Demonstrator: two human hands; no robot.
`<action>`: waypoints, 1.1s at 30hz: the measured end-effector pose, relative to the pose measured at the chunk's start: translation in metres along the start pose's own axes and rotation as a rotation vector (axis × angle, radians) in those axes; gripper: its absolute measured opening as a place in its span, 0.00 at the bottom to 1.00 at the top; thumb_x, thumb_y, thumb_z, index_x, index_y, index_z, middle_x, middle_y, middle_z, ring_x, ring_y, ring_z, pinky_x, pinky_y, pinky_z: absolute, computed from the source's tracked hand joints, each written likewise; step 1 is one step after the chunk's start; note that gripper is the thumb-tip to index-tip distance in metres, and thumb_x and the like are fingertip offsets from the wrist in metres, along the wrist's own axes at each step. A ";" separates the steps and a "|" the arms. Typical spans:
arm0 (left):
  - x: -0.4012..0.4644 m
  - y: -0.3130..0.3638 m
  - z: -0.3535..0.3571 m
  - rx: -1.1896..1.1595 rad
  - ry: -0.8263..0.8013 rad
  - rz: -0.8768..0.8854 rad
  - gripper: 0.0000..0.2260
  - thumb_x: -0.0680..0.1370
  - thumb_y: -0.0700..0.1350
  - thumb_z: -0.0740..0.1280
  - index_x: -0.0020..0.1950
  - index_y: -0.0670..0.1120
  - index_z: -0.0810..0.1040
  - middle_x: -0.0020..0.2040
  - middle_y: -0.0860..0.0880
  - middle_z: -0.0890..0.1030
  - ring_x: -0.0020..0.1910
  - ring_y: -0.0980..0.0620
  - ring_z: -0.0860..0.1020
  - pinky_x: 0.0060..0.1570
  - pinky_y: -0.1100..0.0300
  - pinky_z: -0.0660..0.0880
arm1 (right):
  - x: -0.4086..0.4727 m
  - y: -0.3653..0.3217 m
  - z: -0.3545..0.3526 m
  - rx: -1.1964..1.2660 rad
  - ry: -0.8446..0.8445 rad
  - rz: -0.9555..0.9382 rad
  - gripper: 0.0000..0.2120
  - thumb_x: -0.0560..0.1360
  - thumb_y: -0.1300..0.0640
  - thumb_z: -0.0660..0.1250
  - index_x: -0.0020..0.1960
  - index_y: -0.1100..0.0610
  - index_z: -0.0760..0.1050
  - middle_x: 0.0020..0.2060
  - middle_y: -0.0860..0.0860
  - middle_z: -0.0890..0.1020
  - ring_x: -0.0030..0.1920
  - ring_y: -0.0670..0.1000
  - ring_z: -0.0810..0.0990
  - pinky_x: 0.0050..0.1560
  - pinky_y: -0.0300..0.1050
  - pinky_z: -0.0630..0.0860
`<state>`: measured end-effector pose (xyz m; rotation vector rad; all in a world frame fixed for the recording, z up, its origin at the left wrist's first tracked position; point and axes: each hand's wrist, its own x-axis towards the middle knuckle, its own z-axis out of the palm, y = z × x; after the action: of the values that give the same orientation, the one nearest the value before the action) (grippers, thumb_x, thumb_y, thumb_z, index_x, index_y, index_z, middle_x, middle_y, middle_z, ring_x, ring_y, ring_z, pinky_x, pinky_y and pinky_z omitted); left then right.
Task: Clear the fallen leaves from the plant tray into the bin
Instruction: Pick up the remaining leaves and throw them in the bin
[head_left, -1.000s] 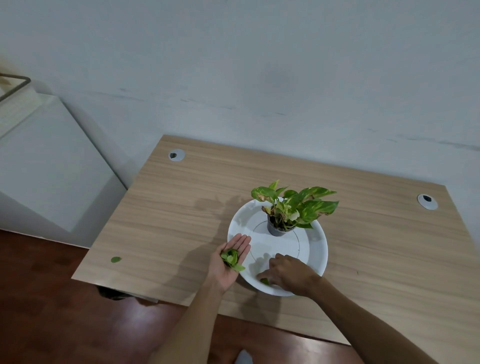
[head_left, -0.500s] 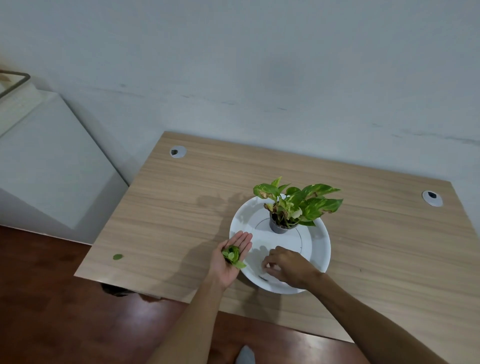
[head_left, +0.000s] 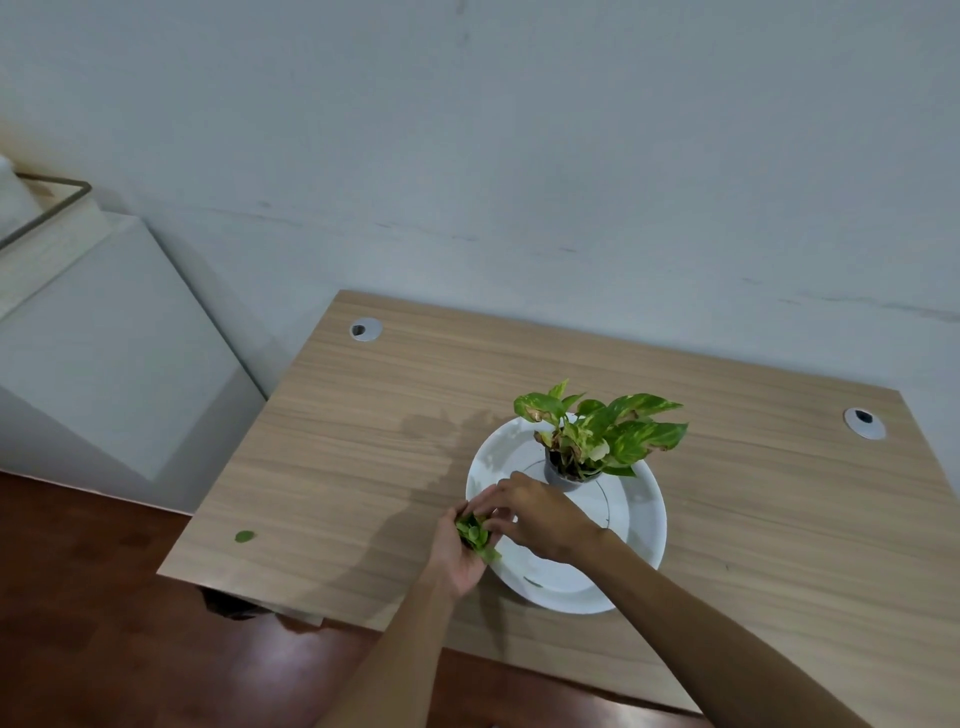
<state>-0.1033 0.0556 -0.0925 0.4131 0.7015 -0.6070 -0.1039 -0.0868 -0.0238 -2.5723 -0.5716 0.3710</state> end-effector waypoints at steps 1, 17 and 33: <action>0.001 0.000 -0.001 0.004 0.001 -0.001 0.18 0.83 0.45 0.54 0.53 0.36 0.80 0.44 0.38 0.86 0.38 0.44 0.86 0.33 0.56 0.82 | 0.000 0.000 0.000 -0.002 -0.010 0.004 0.12 0.78 0.55 0.65 0.59 0.47 0.81 0.58 0.38 0.81 0.50 0.47 0.72 0.46 0.47 0.76; 0.004 -0.001 0.000 -0.007 -0.117 -0.026 0.22 0.83 0.45 0.52 0.54 0.35 0.83 0.58 0.37 0.83 0.54 0.43 0.84 0.48 0.51 0.83 | -0.022 0.008 -0.006 -0.148 0.020 -0.093 0.18 0.82 0.52 0.61 0.70 0.39 0.71 0.50 0.48 0.80 0.46 0.51 0.70 0.45 0.46 0.71; -0.001 0.000 -0.009 -0.003 -0.100 0.012 0.20 0.83 0.43 0.52 0.60 0.32 0.78 0.60 0.34 0.80 0.58 0.39 0.82 0.57 0.48 0.76 | -0.061 0.049 0.028 -0.332 -0.272 0.028 0.18 0.78 0.53 0.64 0.67 0.38 0.72 0.48 0.51 0.77 0.50 0.55 0.76 0.46 0.50 0.73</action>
<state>-0.1079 0.0606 -0.0982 0.3808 0.6039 -0.6109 -0.1512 -0.1429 -0.0633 -2.8694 -0.7478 0.6952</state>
